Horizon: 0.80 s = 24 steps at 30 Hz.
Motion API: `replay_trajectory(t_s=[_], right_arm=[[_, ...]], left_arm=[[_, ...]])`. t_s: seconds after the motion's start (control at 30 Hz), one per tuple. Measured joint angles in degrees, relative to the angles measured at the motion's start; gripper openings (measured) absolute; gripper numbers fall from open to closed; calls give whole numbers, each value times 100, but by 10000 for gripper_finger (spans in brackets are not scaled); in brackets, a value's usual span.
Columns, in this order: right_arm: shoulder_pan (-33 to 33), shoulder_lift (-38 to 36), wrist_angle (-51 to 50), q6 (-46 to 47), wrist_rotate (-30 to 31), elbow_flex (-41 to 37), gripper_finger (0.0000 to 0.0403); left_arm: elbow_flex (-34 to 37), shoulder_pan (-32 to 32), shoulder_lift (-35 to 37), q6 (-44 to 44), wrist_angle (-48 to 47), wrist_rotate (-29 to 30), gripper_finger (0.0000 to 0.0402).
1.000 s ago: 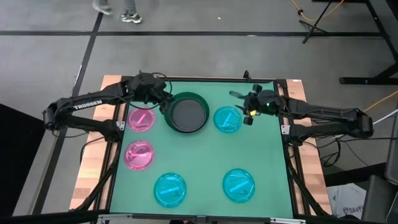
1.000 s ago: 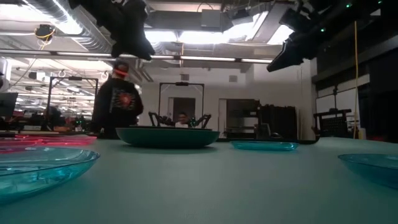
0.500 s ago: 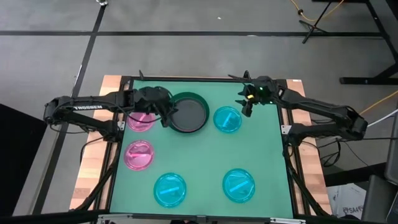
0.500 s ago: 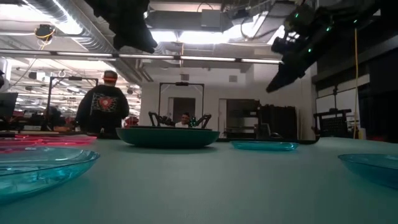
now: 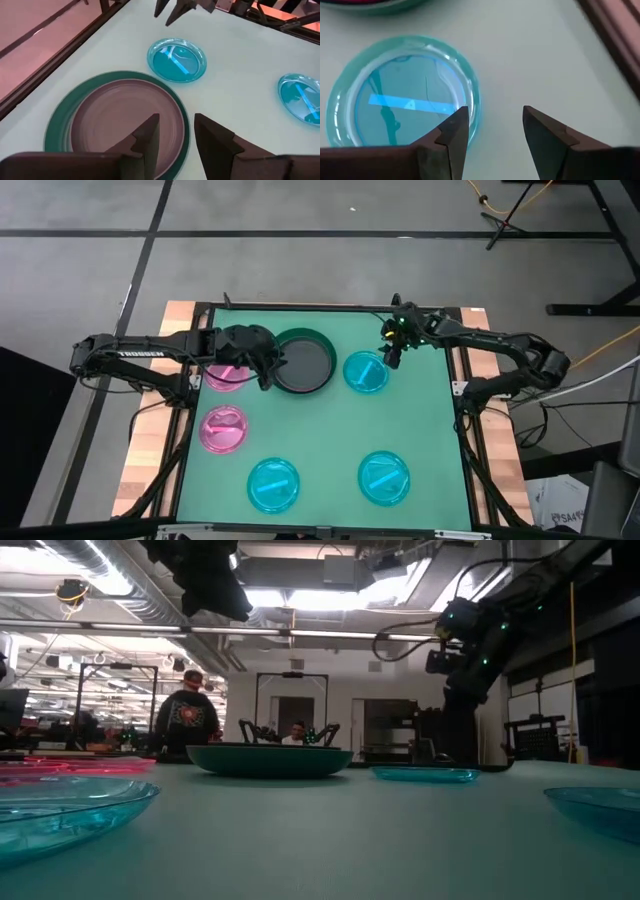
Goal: Stack plastic plates
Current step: Stack the top blue plate on top of the black plate
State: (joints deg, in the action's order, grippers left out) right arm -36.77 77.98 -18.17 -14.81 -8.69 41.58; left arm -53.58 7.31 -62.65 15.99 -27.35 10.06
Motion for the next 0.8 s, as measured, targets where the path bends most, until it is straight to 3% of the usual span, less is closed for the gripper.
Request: replay_trajectory(t_s=[0.8], right_arm=[[0,1038,10,-13,-391,-4,175]], left_arm=[[0,-2,0,4,2,-1,116]])
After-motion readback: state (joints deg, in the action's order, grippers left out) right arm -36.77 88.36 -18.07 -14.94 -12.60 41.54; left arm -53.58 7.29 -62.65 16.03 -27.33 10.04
